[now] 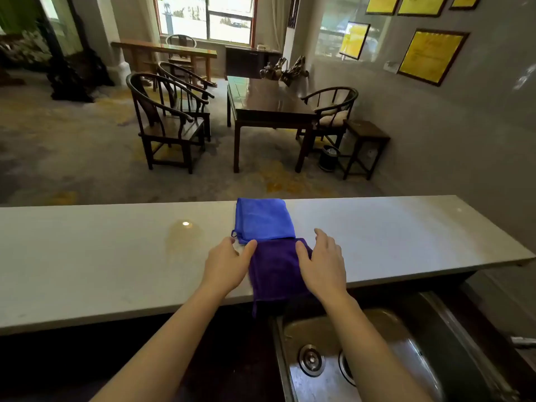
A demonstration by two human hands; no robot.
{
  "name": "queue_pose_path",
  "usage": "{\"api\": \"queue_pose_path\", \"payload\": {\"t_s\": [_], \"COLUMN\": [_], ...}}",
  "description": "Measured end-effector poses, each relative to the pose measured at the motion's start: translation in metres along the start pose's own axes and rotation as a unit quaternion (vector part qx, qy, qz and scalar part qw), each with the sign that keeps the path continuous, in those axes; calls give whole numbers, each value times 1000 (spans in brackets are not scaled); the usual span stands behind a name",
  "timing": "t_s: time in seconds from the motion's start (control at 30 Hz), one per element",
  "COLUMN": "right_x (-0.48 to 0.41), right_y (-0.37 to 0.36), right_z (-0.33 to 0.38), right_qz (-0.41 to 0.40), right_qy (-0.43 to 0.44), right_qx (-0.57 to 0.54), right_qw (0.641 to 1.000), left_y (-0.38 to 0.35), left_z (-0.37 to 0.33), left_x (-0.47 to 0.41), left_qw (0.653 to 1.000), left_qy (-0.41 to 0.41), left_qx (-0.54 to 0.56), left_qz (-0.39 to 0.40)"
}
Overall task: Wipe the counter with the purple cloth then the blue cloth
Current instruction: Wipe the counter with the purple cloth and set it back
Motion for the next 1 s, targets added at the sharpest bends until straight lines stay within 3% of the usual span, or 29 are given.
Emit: {"api": "queue_pose_path", "payload": {"t_s": [0.17,0.5,0.7,1.0], "right_x": [-16,-26,-26,-24], "right_y": [-29,-39,-36,-41], "right_z": [-31,-42,-40,-36], "right_qz": [100,128,119,139], "right_qy": [-67,-70,-46,-29], "right_qx": [-36,-43,-55,-203], "right_qw": [992,988,990,969], "left_y": [-14,-32,-37,-37], "left_z": [7,8,5,-11], "left_x": [-11,-20,-21,-10], "left_qw": [998,993,992,997], "left_qy": [65,105,107,45], "left_qx": [-15,29,3,55], "left_qz": [10,56,65,37]}}
Point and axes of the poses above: each hand's wrist, its own x-axis away from the middle knuckle, its own y-axis out of the back of the hand, z = x × y, the point moved 10 cm from there along -x, towards the middle knuckle, and after that the axes turned 13 degrees about z, right-handed, at the moved point
